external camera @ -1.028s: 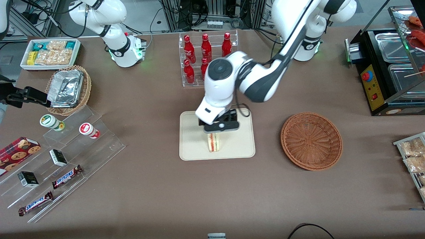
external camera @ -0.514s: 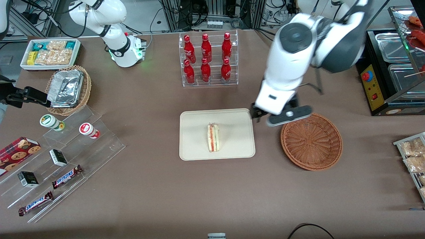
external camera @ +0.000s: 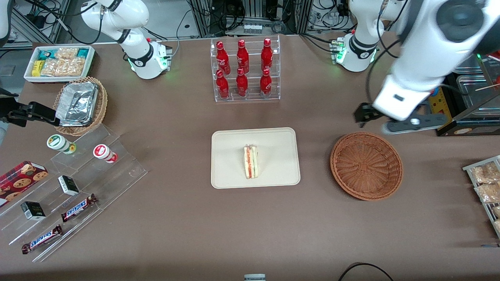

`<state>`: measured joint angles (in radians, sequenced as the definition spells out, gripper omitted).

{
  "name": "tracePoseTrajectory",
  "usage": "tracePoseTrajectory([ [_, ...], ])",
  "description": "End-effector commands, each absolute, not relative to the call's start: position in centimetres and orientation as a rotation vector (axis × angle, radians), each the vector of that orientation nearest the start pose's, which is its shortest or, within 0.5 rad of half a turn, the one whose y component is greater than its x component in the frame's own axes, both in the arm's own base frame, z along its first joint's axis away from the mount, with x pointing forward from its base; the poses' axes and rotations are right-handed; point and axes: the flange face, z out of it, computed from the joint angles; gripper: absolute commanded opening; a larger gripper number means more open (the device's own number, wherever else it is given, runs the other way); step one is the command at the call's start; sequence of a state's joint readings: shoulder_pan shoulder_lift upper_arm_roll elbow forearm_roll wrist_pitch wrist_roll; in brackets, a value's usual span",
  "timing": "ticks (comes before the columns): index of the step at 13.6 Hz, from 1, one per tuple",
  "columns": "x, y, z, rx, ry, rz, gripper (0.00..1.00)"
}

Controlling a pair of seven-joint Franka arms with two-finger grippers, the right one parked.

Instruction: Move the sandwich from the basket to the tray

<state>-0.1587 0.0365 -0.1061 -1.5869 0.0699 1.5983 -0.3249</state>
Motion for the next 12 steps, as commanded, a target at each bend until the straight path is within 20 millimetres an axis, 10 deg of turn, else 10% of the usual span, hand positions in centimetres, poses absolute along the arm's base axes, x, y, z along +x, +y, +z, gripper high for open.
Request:
tracePoseTrajectory([
  [1, 53.5, -8.8, 61.8, -3.106, 0.061, 0.077, 1.00],
  [5, 53.0, -4.1, 63.0, -3.100, 0.091, 0.074, 1.00],
  [12, 53.9, -3.2, 64.3, -3.169, 0.124, 0.028, 1.00],
])
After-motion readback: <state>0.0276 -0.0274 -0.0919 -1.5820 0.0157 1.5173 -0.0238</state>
